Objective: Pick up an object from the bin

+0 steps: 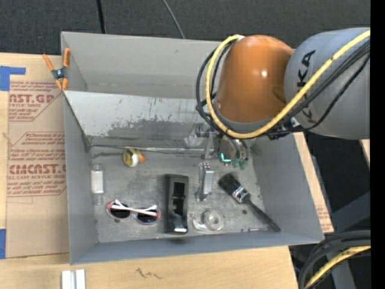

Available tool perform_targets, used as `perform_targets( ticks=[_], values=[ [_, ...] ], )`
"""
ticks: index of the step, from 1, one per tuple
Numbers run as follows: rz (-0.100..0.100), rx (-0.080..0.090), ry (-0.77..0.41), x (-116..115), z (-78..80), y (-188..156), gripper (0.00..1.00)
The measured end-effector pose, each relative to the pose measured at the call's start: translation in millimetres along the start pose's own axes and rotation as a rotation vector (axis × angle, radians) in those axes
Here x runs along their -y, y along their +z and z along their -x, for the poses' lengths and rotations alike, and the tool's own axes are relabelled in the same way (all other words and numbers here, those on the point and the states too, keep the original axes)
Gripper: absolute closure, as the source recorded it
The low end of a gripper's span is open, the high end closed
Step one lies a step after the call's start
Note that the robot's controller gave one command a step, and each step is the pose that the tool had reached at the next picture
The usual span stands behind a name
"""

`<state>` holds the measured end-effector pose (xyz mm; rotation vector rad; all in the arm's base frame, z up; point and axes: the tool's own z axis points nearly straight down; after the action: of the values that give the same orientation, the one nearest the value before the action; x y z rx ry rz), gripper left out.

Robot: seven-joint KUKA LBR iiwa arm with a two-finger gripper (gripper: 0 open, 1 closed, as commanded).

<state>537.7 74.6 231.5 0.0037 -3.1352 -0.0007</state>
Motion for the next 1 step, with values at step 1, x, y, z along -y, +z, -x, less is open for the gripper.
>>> perform_targets(
  ticks=[1],
  values=[
    [0.001, 0.008, 0.002, 0.4, 1.6, -4.4, 0.0]
  ],
)
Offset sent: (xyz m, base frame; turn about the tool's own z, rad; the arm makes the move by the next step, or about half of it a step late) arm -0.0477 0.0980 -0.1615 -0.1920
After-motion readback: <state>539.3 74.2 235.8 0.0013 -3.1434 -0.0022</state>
